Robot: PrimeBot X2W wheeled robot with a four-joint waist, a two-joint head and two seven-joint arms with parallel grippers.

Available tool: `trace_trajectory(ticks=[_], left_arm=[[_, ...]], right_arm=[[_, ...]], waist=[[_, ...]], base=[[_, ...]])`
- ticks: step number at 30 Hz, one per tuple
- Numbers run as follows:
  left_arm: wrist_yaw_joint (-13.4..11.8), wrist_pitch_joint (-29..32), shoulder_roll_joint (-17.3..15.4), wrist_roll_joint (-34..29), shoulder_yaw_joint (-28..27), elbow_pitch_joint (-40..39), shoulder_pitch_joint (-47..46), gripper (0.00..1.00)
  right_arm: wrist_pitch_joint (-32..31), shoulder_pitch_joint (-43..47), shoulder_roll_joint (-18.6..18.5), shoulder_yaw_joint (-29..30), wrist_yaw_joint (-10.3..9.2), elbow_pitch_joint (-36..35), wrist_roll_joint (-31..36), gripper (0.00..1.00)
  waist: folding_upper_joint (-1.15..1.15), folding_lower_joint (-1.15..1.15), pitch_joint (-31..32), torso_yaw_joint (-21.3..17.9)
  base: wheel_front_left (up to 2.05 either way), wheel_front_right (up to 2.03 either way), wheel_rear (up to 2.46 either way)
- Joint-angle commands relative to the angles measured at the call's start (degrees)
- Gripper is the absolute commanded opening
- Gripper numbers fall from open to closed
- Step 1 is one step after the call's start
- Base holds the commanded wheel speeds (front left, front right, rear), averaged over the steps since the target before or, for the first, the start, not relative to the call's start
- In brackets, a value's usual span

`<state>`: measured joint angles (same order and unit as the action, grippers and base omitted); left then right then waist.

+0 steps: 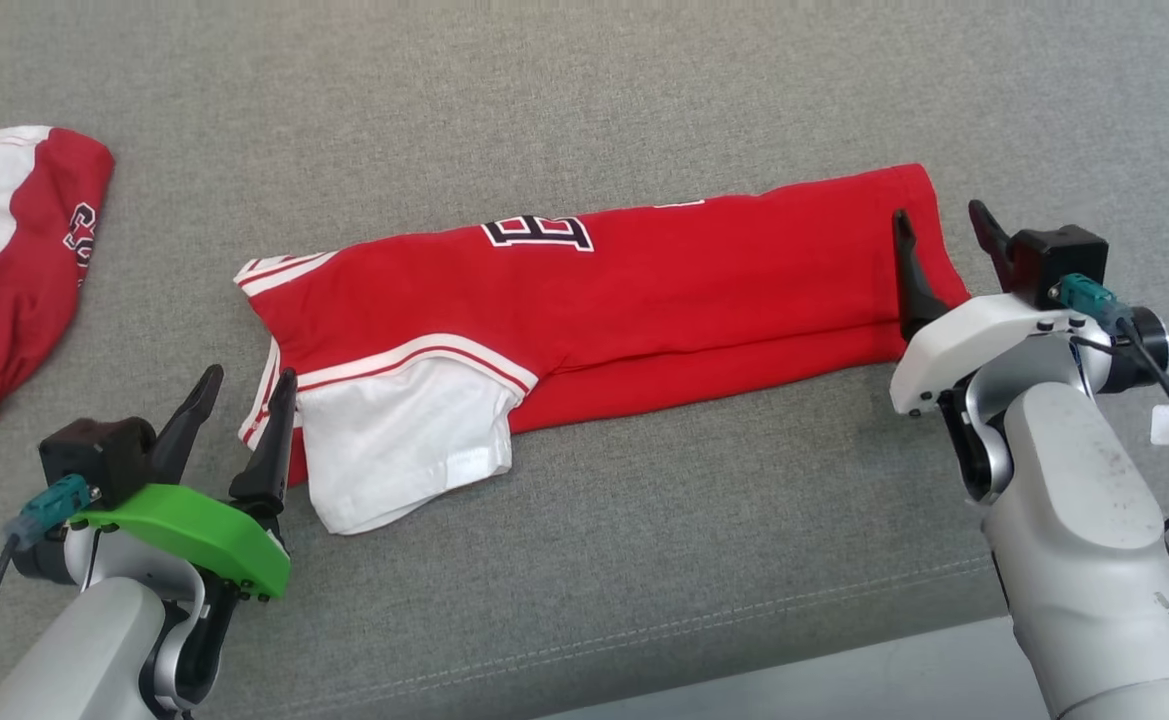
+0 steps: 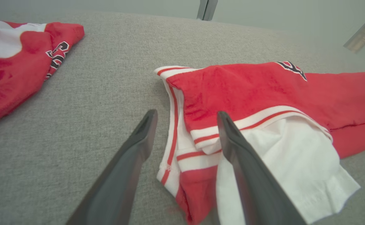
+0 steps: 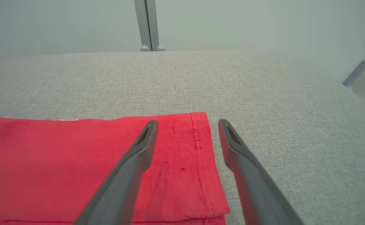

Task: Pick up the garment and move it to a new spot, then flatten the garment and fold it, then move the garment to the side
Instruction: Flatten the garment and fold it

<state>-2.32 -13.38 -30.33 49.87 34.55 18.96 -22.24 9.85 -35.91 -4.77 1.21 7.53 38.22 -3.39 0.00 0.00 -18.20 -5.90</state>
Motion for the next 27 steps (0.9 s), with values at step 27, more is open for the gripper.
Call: trace_trajectory(ticks=[27], left_arm=[[-2.76,-1.78,13.27,-13.29,-19.40,-12.77,24.33,1.00]], right_arm=[[5.42,21.67,1.64,-7.44,-0.08,-9.27,-10.40,1.00]], waist=[[0.00,0.00,15.25,-0.37]], base=[[0.00,0.00,0.00]])
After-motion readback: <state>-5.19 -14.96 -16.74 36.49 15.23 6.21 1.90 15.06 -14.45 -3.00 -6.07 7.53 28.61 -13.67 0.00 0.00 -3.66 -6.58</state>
